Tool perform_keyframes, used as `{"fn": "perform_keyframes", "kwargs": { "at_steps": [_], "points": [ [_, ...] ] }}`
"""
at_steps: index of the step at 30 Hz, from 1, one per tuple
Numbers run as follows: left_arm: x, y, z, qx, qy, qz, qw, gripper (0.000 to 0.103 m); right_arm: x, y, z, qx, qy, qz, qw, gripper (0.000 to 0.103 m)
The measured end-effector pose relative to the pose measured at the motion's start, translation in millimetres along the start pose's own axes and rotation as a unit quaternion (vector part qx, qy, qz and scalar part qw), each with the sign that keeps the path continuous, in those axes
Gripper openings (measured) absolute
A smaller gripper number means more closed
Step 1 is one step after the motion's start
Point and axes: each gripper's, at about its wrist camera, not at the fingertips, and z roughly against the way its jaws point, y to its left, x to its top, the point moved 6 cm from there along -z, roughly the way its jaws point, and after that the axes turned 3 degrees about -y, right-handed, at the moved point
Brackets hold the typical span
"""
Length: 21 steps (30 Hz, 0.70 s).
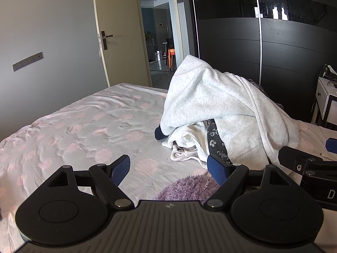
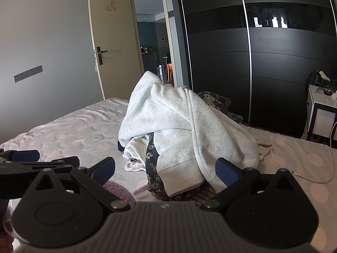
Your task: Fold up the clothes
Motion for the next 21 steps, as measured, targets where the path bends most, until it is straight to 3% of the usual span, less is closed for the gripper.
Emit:
{"fn": "perform_keyframes", "kwargs": {
  "at_steps": [8,21],
  "points": [
    [-1,-2,-3,0.0,0.005,-0.002,1.0,0.08,-2,-2,-4,0.006,0.005,-0.005,1.0,0.102],
    [-4,6,-23,0.003,0.03,-0.002,0.9995,0.08,11,-4,-28,0.053,-0.014,0.014,0.998,0.102]
  ]
}}
